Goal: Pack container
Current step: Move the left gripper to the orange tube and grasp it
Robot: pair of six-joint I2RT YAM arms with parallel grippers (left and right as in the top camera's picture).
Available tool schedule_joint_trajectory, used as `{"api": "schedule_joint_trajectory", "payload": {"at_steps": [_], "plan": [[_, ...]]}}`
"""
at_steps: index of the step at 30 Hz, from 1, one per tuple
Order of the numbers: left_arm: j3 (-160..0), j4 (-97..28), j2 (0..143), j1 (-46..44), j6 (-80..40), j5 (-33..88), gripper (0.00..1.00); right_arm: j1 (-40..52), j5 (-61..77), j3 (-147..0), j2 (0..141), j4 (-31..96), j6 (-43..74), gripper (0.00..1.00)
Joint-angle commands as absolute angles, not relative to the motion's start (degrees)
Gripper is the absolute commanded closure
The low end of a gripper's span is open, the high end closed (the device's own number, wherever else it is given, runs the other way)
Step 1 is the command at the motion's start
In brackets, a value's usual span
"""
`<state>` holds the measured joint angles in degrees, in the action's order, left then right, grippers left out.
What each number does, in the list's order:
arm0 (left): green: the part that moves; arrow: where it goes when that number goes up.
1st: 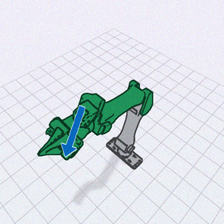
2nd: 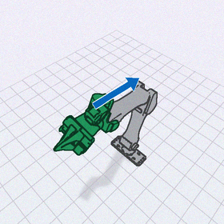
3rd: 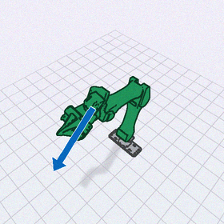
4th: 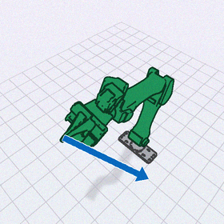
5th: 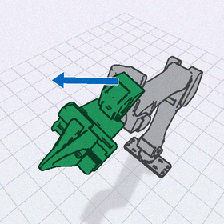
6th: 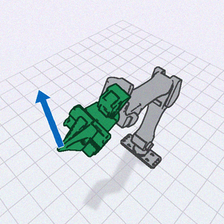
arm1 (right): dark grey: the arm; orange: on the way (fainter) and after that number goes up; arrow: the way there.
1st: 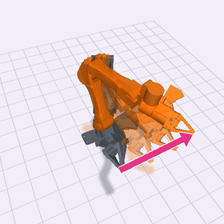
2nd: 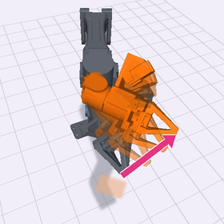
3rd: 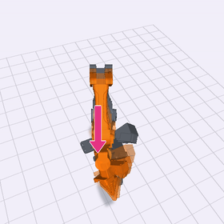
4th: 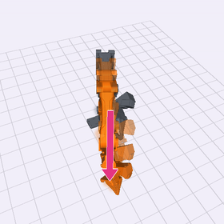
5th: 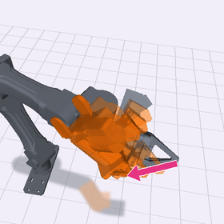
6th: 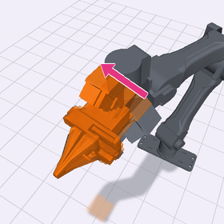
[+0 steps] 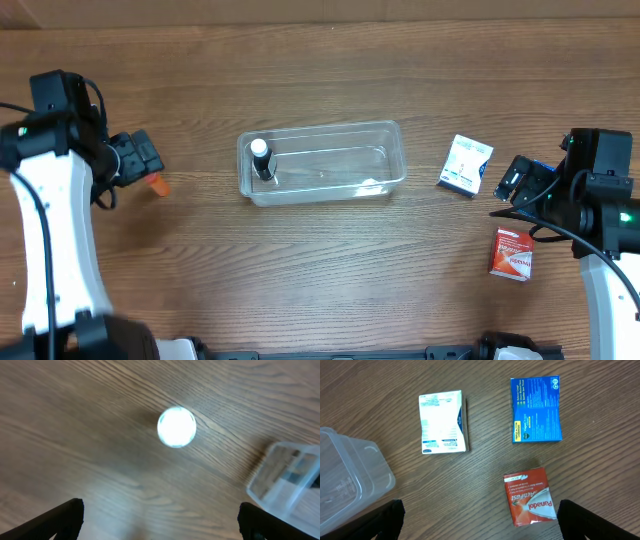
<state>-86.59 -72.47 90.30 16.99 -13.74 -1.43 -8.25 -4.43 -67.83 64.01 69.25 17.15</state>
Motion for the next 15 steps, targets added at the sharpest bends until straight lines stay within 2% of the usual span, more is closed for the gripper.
{"api": "schedule_joint_trajectory", "payload": {"at_steps": [1,7,15], "plan": [[-86.06,-70.61,96.12,17.12,-11.57,1.56,0.00,-8.49,-4.21,-68.75,63.35,69.14,17.82,0.00],[-86.08,-67.66,105.16,17.12,-11.62,1.54,0.00,-8.49,-4.19,-68.73,63.35,69.19,17.82,0.00],[-86.08,-64.47,107.24,17.12,-12.01,2.72,0.10,-8.49,-4.19,-68.73,63.35,69.47,17.82,0.00]]}}
